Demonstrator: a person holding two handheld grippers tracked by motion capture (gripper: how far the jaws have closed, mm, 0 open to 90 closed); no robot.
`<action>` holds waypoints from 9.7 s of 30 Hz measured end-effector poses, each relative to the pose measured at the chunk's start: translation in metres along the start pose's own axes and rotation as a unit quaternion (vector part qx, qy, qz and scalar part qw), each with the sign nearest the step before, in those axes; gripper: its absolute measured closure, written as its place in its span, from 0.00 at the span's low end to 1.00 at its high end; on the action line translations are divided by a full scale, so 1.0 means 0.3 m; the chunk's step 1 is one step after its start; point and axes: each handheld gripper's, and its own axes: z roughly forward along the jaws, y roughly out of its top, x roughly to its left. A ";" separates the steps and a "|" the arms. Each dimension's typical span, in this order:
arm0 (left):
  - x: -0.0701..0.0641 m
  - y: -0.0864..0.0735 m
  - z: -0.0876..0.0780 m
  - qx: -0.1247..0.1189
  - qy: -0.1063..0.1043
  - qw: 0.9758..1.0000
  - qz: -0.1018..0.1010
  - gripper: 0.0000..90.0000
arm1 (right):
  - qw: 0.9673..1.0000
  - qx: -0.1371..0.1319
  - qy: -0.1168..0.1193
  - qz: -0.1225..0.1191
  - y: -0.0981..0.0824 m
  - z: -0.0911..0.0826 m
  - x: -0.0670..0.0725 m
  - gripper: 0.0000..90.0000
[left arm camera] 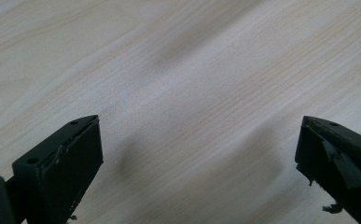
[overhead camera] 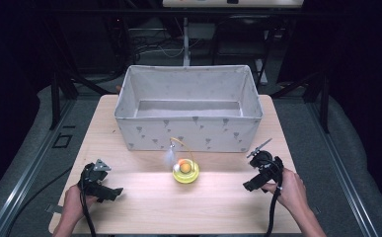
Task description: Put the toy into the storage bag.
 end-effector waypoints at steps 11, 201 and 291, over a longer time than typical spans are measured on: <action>0.002 -0.001 0.000 0.000 -0.002 1.000 0.000 0.01 | 1.000 -0.003 0.004 -0.014 0.020 -0.005 0.034 0.04; 0.003 -0.003 0.001 0.006 -0.003 1.000 0.008 0.01 | 0.977 -0.040 0.023 -0.208 0.525 -0.485 0.230 0.98; 0.005 -0.001 0.003 0.009 -0.008 1.000 0.007 0.01 | 0.984 -0.085 -0.027 -0.157 0.708 -0.896 0.121 0.99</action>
